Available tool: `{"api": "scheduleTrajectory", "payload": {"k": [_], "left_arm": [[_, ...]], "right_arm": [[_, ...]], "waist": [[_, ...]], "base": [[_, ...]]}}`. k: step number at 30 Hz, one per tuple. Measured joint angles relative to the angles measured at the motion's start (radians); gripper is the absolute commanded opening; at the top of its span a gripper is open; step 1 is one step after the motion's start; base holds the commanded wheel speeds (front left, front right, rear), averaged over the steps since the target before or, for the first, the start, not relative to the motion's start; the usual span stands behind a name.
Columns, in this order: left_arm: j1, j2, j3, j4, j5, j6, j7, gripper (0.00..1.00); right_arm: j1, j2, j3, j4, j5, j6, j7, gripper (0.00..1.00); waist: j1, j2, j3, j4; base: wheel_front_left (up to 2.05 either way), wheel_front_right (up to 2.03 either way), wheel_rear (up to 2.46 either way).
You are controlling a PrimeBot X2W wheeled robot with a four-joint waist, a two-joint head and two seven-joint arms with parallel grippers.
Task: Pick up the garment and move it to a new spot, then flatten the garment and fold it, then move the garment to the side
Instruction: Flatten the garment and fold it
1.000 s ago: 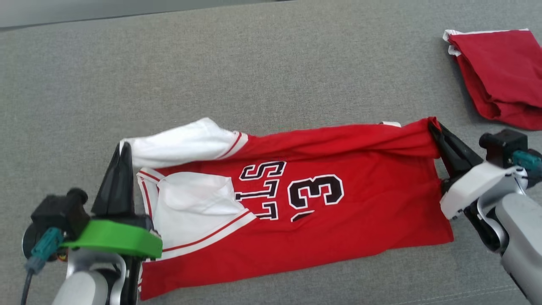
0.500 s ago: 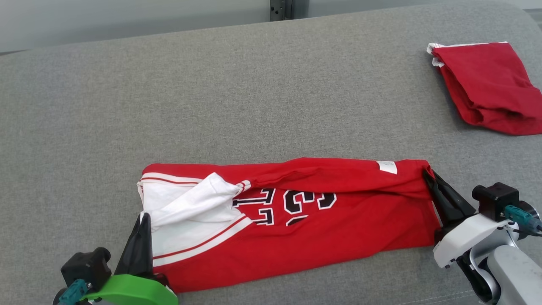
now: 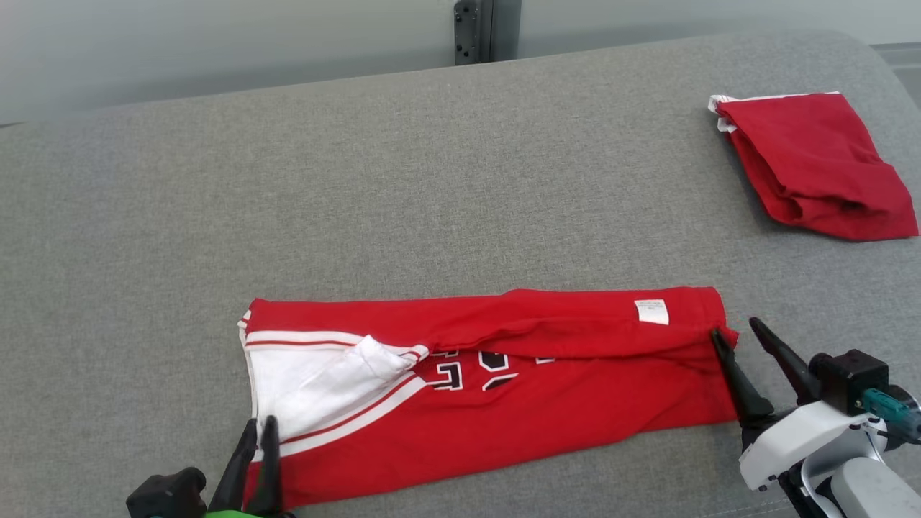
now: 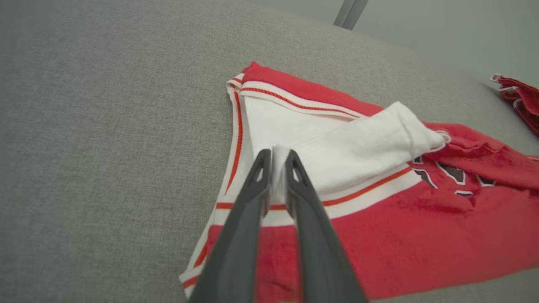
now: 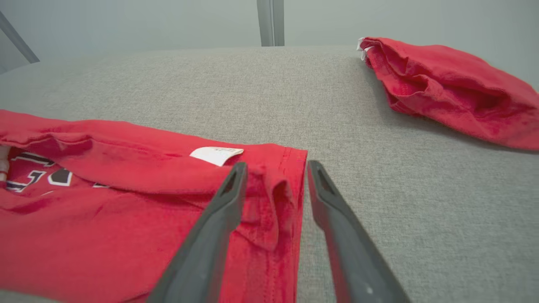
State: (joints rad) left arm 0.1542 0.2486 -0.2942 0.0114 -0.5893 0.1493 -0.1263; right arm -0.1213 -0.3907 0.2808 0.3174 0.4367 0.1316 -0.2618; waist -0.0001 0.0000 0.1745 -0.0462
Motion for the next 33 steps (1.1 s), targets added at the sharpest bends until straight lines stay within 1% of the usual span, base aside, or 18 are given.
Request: {"api": "scheduleTrajectory", "payload": {"k": [6, 9, 13, 16, 18, 23, 28, 33], "left_arm": [[0.045, -0.010, 0.003, -0.008, -0.025, -0.005, -0.026, 1.00], [0.066, -0.009, 0.014, -0.020, -0.025, 0.002, -0.049, 1.00], [0.059, -0.009, 0.023, -0.040, -0.014, 0.009, -0.074, 1.00], [0.037, -0.014, 0.014, -0.052, 0.011, 0.011, -0.087, 1.00], [0.019, -0.019, 0.009, -0.056, 0.022, 0.015, -0.090, 1.00], [-0.010, -0.032, -0.011, -0.053, 0.043, 0.019, -0.097, 1.00], [-0.031, -0.039, -0.014, -0.041, 0.053, 0.024, -0.105, 1.00], [-0.040, -0.040, -0.014, -0.035, 0.071, 0.027, -0.113, 1.00]], "right_arm": [[0.071, 0.015, -0.052, -0.038, 0.000, 0.000, 0.000, 1.00], [0.103, 0.014, -0.074, -0.049, 0.001, 0.000, -0.001, 1.00], [0.124, 0.010, -0.100, -0.070, 0.016, 0.000, -0.001, 1.00], [0.124, 0.019, -0.121, -0.103, 0.055, 0.000, -0.001, 1.00], [0.120, 0.017, -0.124, -0.100, 0.065, 0.000, -0.001, 1.00], [0.063, 0.015, -0.117, -0.026, 0.063, 0.000, 0.026, 1.00], [-0.006, 0.041, -0.109, 0.095, 0.080, 0.000, 0.080, 1.00], [-0.079, 0.076, -0.073, 0.216, 0.114, 0.000, 0.140, 1.00]], "waist": [[0.0000, 0.0000, -0.020, -0.002], [0.0000, 0.0000, -0.029, -0.001], [0.0000, 0.0001, -0.042, -0.001], [0.0000, 0.0000, -0.055, -0.001], [0.0000, 0.0000, -0.062, -0.001], [0.0000, 0.0000, -0.076, 0.008], [0.0000, 0.0000, -0.084, 0.027], [0.0000, 0.0000, -0.089, 0.043]], "base": [[0.00, 0.00, 0.00], [0.00, 0.00, 0.00], [0.00, 0.00, 0.00], [0.00, 0.00, 0.00], [0.00, 0.00, 0.00], [0.00, 0.00, 0.00], [0.00, 0.00, 0.00], [0.00, 0.00, 0.00]]}}
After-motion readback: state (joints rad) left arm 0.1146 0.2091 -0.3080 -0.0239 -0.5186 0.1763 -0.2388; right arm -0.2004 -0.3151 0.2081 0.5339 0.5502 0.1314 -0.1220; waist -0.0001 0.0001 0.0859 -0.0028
